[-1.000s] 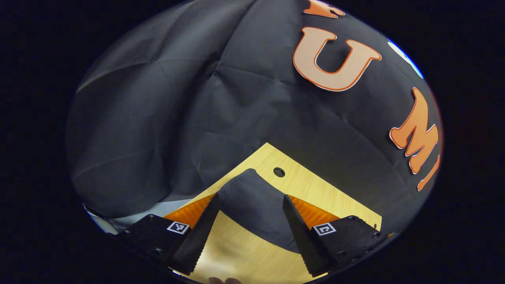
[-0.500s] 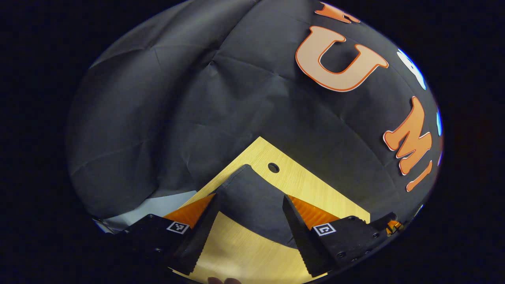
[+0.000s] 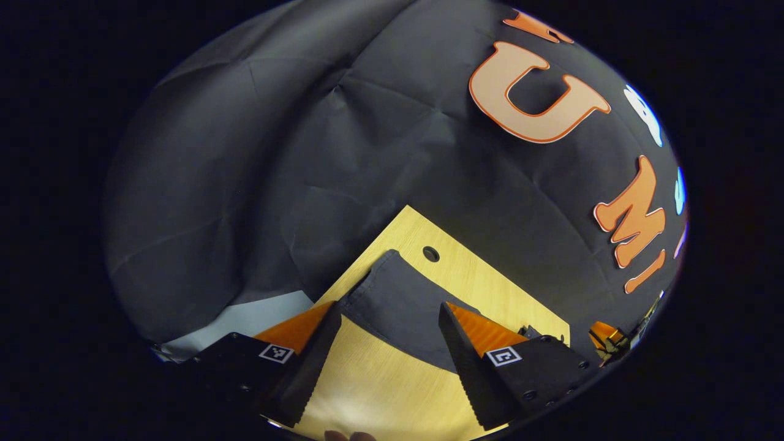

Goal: Grasp the waist and the cuffs of the jeans and fold them to make the two legs overlap; first hold the waist and fold one-third of the jeans toward the cuffs, then hold the cuffs and fold the remaining one-third in the same direction to finish folding.

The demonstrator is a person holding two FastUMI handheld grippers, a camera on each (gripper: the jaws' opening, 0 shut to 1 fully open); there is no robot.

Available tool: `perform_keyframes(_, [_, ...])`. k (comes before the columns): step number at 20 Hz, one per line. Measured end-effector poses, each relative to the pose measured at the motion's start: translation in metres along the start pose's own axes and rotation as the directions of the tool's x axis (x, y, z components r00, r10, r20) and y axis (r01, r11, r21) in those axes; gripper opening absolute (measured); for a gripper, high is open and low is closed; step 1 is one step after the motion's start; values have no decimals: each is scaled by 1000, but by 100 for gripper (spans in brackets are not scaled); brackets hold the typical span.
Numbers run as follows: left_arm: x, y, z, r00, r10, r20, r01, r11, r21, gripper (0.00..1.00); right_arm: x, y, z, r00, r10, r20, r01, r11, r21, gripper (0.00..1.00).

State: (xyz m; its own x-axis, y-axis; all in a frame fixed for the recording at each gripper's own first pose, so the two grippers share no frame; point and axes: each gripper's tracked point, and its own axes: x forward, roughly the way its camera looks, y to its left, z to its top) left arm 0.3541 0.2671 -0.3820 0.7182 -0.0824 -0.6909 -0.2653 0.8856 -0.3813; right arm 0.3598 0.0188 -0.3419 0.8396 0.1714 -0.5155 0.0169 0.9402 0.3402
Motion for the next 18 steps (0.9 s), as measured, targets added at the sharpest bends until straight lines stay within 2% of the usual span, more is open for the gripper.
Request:
perform_keyframes(1, [-1,3,-1,1000,5,-1,-5,1000,-2,98,8,-2,-9,999,12,-41,-12,1000,-14,16])
perform_keyframes(4, [-1,17,-9,1000,12,-19,-13,1000,-16,98,19,-12,-26,992,-31,-120,26,998,-49,16])
perform_keyframes(5, [-1,18,-14,999,5,-33,-6,999,-38,98,22,-10,-38,988,-32,-153,27,999,-33,16])
perform_keyframes(7, [3,18,-29,997,-20,-70,12,994,-109,100,32,-25,-58,975,-85,-206,85,996,-10,17])
perform_keyframes(8, [7,17,-38,995,-25,-96,10,987,-163,98,32,-33,-67,968,-115,-222,116,993,-8,16])
perform_keyframes(9, [15,18,-50,992,-22,-123,-6,975,-223,98,34,-41,-75,960,-132,-249,137,991,4,16])
perform_keyframes(11, [27,23,-73,984,-5,-180,-56,941,-334,98,41,-38,-85,958,-97,-269,120,990,70,16])
perform_keyframes(14, [57,21,-96,967,17,-253,-139,872,-470,98,41,-41,-91,951,-58,-304,105,985,140,16])
perform_keyframes(16, [82,14,-107,958,25,-285,-180,827,-533,98,42,-38,-95,943,-21,-331,84,981,177,16])
perform_keyframes(18, [101,10,-119,953,48,-299,-216,799,-561,98,41,-38,-91,939,8,-344,67,976,207,16])
